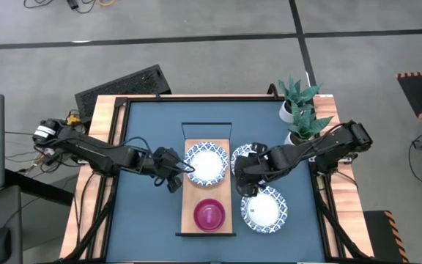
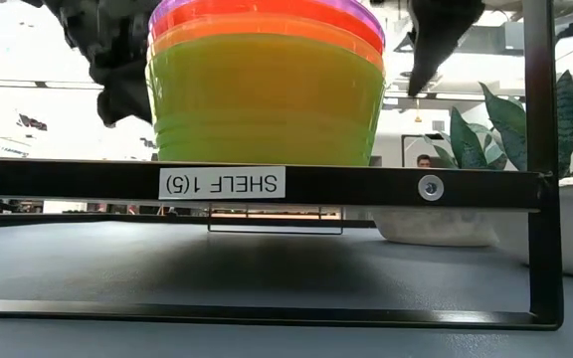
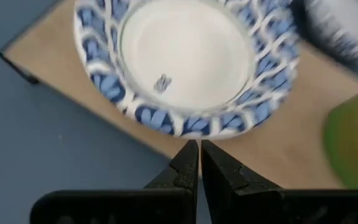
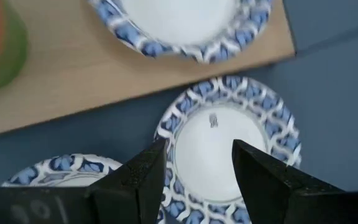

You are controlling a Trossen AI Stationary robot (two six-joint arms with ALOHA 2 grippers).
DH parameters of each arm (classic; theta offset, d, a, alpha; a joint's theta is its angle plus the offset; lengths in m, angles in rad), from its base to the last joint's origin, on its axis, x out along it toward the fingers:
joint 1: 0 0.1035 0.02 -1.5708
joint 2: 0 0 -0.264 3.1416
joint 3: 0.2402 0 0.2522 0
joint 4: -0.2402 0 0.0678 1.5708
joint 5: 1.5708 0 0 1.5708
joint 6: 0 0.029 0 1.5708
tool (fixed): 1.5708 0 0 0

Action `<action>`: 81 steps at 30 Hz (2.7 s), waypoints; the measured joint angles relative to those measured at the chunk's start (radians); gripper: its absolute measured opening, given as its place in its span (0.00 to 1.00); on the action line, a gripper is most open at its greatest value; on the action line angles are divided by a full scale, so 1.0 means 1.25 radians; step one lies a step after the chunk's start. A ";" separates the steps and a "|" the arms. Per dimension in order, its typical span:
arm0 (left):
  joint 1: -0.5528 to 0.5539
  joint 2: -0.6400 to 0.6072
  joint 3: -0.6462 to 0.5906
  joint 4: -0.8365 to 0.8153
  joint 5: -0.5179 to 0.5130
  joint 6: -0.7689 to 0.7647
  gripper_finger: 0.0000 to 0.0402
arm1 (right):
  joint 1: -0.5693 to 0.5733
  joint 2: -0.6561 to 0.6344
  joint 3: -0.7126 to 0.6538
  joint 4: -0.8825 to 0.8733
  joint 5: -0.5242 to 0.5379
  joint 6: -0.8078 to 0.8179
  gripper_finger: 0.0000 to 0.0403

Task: Place and stack bowls onto a shelf
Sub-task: Stack the top white bowl on top of the white bowl on the shelf

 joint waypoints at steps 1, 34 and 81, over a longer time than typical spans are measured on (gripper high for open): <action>0.000 -0.017 0.000 0.002 -0.002 -0.001 0.01 | 0.004 0.002 -0.011 -0.004 -0.001 0.025 0.52; 0.000 -0.323 0.000 -0.041 -0.035 0.068 0.40 | 0.002 0.002 -0.251 0.280 -0.056 0.051 0.62; 0.000 -0.323 0.001 -0.079 -0.076 0.046 0.40 | -0.013 0.037 -0.120 0.042 0.065 0.038 0.06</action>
